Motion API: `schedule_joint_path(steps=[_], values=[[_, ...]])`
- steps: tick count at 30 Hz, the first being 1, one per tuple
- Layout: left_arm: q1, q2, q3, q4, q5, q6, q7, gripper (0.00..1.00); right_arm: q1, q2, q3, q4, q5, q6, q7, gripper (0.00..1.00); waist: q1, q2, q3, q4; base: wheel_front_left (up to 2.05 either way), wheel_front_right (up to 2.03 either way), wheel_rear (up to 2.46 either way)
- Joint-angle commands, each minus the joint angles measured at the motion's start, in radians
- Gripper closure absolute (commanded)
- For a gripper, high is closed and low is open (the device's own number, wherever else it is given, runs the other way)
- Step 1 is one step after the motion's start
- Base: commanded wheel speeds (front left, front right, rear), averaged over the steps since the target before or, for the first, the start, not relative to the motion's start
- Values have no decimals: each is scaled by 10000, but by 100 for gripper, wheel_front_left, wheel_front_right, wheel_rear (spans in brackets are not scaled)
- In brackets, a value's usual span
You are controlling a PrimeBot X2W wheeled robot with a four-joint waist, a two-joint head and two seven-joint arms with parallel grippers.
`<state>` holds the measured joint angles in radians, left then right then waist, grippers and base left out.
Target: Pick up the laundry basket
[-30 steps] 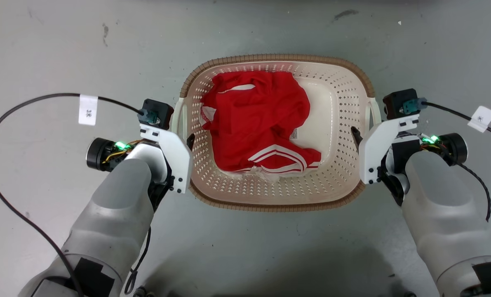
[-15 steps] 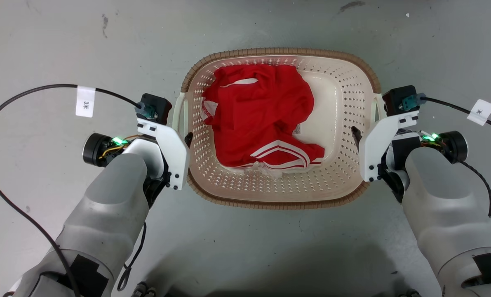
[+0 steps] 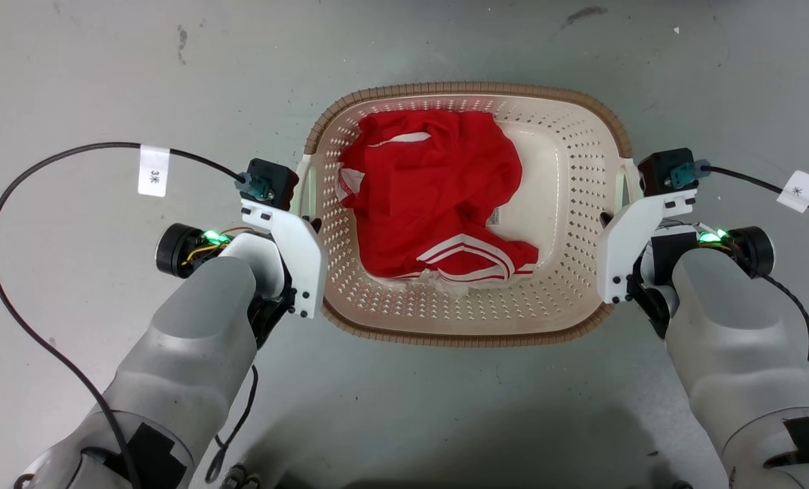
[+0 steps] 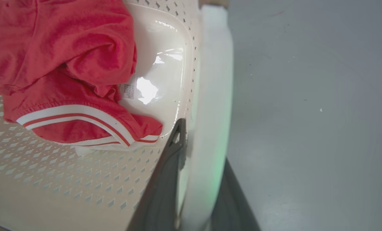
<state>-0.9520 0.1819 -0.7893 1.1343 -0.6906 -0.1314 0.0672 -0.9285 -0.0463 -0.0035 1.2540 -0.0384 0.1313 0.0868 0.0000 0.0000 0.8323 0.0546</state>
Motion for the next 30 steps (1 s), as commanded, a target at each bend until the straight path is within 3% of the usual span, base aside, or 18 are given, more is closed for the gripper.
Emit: schedule_joint_path(steps=[1,8,15,24,30], values=[[-37,125,-69,-15,-59,24,-46,100,-86,-71,-8,21,-102,-10,-57,100,0,0,-47,1,0,0,0],[373,52,-634,-234,-795,21,251,100,400,-68,-218,201,-616,-10,600,100,0,0,-997,33,0,0,0],[1094,570,-1353,-624,-1878,21,1551,100,864,-101,-176,317,-271,-16,2043,100,0,0,-2813,-213,0,0,0],[2304,1369,-2215,-1229,-3263,29,3280,100,1802,-165,1985,316,1237,-16,4137,100,0,0,-5679,-564,0,0,0],[2662,1863,-2510,-1537,-3901,32,3764,100,2386,-166,3235,-165,2625,-15,5542,100,0,0,-7094,-766,0,0,0]])
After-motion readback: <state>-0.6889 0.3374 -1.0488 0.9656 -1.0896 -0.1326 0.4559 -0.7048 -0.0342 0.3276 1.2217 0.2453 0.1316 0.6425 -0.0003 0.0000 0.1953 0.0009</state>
